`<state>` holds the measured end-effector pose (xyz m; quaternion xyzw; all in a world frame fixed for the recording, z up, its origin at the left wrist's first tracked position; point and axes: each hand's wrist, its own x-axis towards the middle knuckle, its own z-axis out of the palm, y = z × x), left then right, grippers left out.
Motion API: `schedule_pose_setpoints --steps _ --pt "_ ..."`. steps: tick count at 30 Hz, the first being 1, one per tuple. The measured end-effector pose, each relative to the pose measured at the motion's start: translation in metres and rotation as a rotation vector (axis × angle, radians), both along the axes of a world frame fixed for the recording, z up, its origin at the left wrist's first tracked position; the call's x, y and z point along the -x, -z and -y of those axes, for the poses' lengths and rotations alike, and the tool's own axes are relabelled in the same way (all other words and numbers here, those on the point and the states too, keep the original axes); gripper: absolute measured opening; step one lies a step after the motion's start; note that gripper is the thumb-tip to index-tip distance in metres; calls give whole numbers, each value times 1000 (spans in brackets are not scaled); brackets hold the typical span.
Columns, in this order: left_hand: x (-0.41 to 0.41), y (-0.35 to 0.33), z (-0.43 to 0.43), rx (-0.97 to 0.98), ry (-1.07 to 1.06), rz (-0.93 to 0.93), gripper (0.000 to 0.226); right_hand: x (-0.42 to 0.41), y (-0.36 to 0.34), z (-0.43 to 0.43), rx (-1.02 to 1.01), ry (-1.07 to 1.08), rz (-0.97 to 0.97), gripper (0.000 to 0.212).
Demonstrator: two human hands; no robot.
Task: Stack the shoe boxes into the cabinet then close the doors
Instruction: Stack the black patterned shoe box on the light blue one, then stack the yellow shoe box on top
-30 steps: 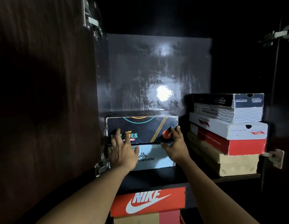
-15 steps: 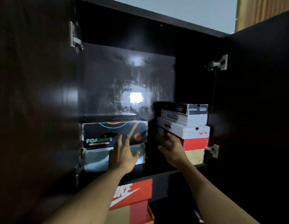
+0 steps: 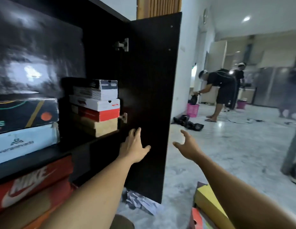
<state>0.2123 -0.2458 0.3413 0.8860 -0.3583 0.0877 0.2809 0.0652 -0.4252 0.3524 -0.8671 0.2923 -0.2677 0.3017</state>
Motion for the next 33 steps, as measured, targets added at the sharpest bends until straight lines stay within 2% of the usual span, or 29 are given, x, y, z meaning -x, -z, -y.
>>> schedule_pose_setpoints --steps 7,13,21,25,29,33 --pt "79 45 76 -97 300 -69 85 122 45 38 -26 312 -71 76" --pt "132 108 139 -180 492 -118 84 205 110 72 -153 481 -105 78" --pt "145 223 212 -253 549 -352 90 256 234 121 -396 595 -139 81" --pt "134 269 251 -300 538 -431 105 249 294 143 -510 627 -44 90" --pt "90 333 304 -255 487 -536 130 230 335 155 -507 674 103 96" --pt "77 340 340 -273 495 -647 154 217 377 173 -515 706 188 115"
